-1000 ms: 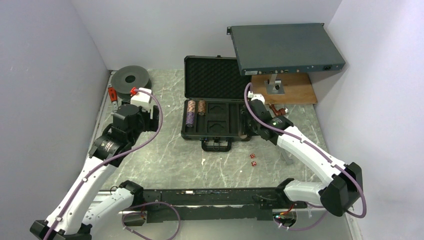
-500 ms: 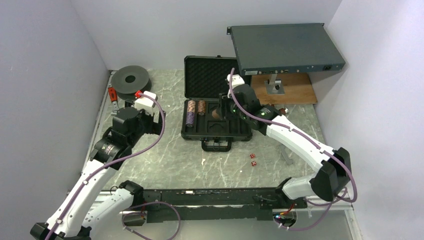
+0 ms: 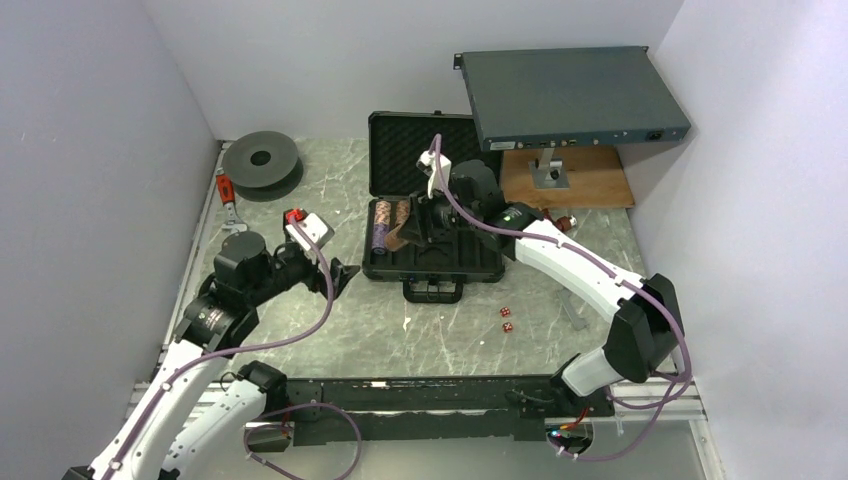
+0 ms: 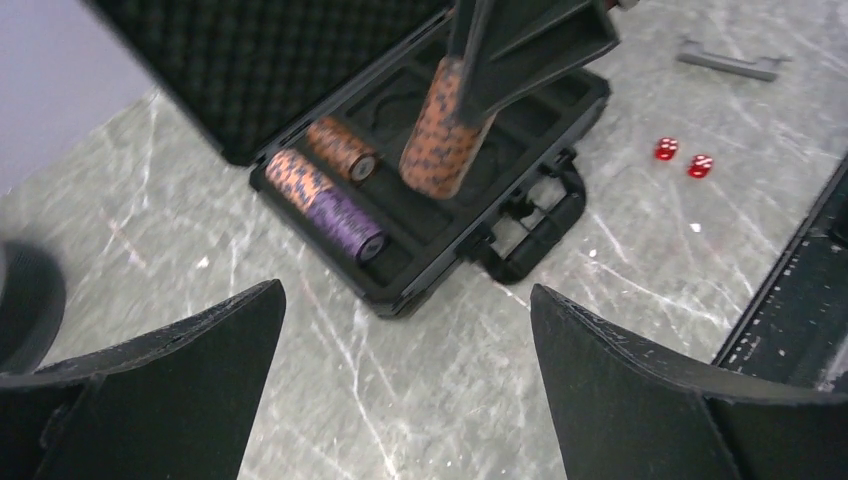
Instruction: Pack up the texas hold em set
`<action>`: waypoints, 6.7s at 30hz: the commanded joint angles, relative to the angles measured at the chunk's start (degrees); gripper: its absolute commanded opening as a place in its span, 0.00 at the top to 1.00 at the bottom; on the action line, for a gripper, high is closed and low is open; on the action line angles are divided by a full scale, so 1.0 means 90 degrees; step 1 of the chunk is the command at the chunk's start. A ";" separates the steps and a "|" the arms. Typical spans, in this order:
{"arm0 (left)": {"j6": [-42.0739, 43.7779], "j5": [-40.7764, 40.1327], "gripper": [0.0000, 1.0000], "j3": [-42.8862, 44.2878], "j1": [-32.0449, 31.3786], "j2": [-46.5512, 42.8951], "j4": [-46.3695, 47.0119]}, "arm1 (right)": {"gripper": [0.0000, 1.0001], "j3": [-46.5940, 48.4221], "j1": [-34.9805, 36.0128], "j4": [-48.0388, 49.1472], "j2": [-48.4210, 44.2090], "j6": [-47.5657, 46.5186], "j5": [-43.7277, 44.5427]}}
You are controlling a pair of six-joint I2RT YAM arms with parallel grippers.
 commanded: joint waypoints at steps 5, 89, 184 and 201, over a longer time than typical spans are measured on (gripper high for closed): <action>0.0341 0.1425 0.04 0.0121 0.0018 0.0387 0.0375 | 1.00 0.0343 0.0028 0.0619 -0.0232 -0.0370 -0.1294; 0.0570 0.3885 0.38 0.0641 -0.0221 0.1860 -0.0270 | 1.00 0.0351 0.0835 0.0029 -0.0752 -0.1102 -0.2836; -0.4482 -0.2022 1.00 0.3899 -0.1183 0.7150 -0.1119 | 0.00 0.0109 0.1128 0.0078 -0.1470 -0.0207 0.5866; -0.4558 -0.2486 0.76 0.4418 -0.1183 0.7633 -0.1272 | 0.00 0.0046 0.1136 0.0110 -0.1487 -0.0266 0.5851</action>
